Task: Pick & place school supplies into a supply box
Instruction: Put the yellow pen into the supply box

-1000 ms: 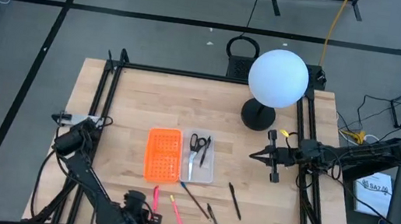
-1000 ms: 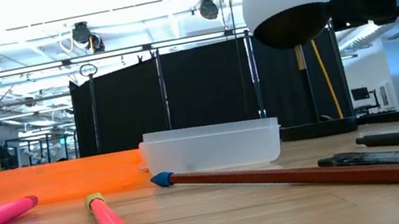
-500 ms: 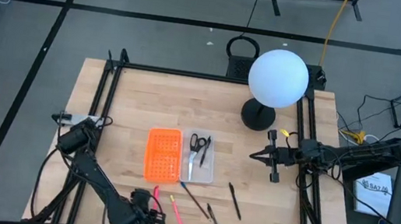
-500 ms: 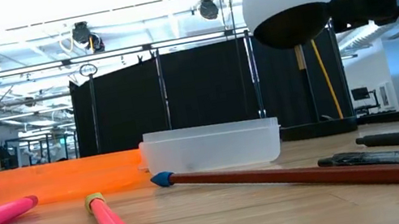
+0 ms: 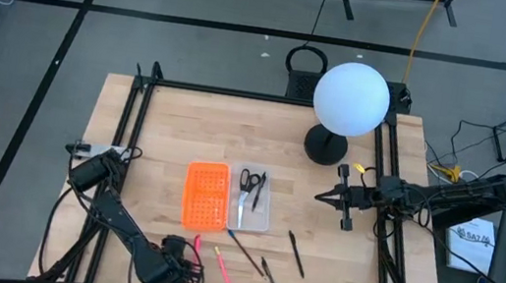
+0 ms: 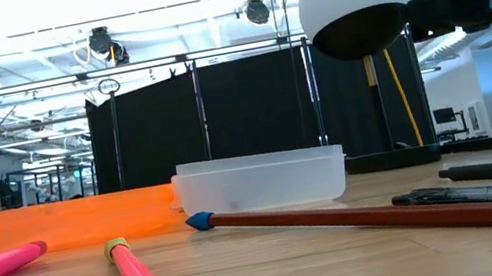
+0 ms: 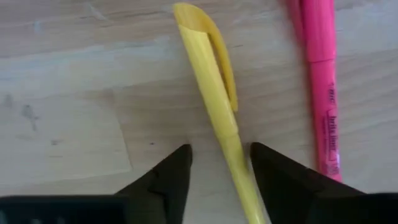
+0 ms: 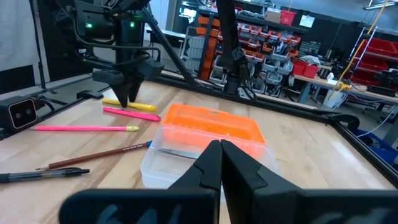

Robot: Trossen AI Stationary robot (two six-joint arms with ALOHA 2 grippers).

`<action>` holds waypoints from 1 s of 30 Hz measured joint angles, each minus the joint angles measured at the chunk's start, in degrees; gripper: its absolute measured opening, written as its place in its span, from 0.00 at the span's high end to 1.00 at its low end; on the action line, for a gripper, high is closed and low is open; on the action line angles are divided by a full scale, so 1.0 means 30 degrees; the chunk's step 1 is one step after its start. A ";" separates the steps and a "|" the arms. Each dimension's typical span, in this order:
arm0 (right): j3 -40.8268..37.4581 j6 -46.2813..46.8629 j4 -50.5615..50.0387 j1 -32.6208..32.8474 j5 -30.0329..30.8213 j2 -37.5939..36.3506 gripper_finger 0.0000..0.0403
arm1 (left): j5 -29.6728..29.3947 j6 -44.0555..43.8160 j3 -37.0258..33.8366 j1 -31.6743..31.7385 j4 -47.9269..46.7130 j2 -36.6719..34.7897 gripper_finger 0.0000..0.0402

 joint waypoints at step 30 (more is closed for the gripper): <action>-0.0007 0.0444 -0.0259 0.0000 0.0002 0.0000 1.00 | -0.5591 1.0357 0.3588 0.5208 -0.0063 -0.3235 0.94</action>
